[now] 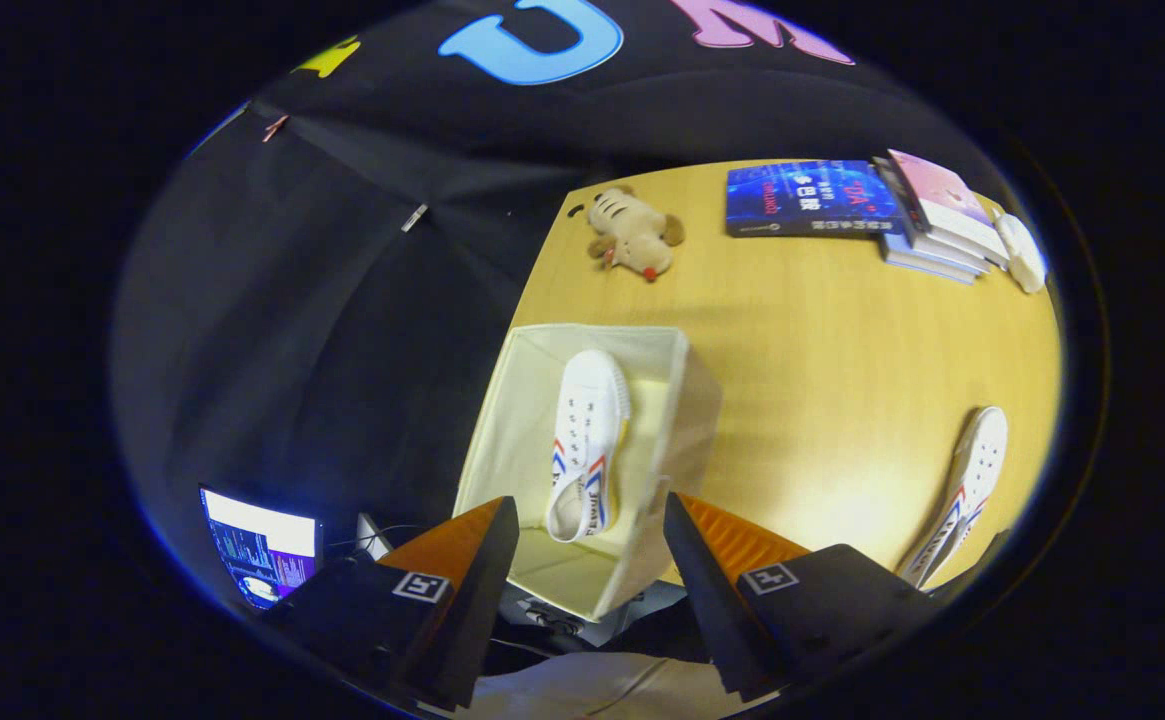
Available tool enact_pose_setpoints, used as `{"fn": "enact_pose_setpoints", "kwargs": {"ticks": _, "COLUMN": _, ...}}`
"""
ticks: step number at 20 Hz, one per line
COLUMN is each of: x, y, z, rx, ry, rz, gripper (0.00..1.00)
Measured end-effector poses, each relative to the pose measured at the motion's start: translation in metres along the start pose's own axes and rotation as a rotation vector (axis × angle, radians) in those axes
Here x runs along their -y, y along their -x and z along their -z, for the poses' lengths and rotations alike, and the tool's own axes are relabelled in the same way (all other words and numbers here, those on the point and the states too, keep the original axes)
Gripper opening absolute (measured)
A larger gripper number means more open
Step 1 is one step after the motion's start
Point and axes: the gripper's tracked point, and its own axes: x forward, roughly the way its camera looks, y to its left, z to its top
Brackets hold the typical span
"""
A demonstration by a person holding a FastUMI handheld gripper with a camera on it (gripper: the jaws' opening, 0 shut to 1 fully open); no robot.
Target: Open the storage box then place both shoes into the box .Put the left shoe in first, then the right shoe, with the right side of both shoes facing outward in a uniform manner.
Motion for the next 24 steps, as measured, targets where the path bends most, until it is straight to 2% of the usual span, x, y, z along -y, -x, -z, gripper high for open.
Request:
{"fn": "enact_pose_setpoints", "kwargs": {"ticks": 2, "x": 0.044, "y": 0.028, "z": -0.004, "rx": 0.05, "ry": -0.034, "rz": 0.066, "gripper": 0.96}}
{"fn": "enact_pose_setpoints", "kwargs": {"ticks": 8, "x": 0.184, "y": 0.09, "z": 0.007, "rx": 0.141, "ry": -0.209, "rz": 0.266, "gripper": 0.96}}
{"fn": "enact_pose_setpoints", "kwargs": {"ticks": 13, "x": 0.294, "y": 0.111, "z": 0.033, "rx": 0.113, "ry": -0.247, "rz": 0.453, "gripper": 0.96}}
{"fn": "enact_pose_setpoints", "kwargs": {"ticks": 18, "x": 0.368, "y": 0.094, "z": 0.058, "rx": 0.037, "ry": -0.307, "rz": 0.529, "gripper": 0.96}}
{"fn": "enact_pose_setpoints", "kwargs": {"ticks": 24, "x": 0.403, "y": 0.051, "z": 0.082, "rx": -0.095, "ry": -0.33, "rz": 0.522, "gripper": 0.93}}
